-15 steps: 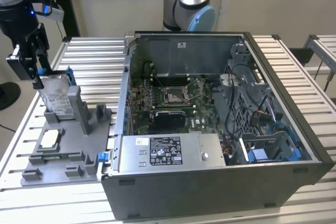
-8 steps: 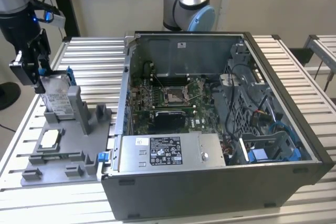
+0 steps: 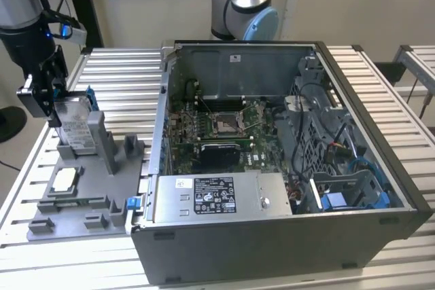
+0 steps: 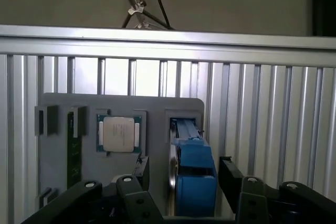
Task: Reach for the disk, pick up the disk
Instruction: 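Pick up the disk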
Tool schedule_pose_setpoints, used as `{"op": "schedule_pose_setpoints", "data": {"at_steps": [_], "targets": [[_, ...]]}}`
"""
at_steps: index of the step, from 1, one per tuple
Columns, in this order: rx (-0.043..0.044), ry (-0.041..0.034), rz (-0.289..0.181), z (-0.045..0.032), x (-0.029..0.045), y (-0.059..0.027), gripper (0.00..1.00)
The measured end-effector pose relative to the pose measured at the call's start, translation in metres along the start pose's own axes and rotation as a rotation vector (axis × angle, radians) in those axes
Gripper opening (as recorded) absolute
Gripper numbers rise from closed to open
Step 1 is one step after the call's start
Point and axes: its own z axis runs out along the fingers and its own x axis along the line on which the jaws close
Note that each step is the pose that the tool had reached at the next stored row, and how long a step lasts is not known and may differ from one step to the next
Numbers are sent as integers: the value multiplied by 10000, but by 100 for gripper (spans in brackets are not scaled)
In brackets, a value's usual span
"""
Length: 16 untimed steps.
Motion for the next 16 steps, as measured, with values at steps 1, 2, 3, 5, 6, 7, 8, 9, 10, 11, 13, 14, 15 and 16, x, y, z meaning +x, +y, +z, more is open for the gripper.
{"op": "schedule_pose_setpoints", "data": {"at_steps": [1,2,3,5,6,7,8,9,10,11,13,14,15,16], "targets": [[3,0,0,20,0,0,100],[4,0,0,37,0,0,100],[6,0,0,55,0,0,100],[10,1,0,91,0,-1,100],[10,0,0,105,0,-1,100],[12,1,0,115,0,-1,100],[10,2,0,115,0,-1,100],[10,2,0,115,0,-1,100],[10,2,0,115,0,-1,100],[9,2,0,115,0,-1,100],[13,0,0,120,0,-1,100],[24,-1,0,132,-1,-2,100],[30,-1,1,145,-1,-2,100],[34,0,0,152,0,-2,100]]}}
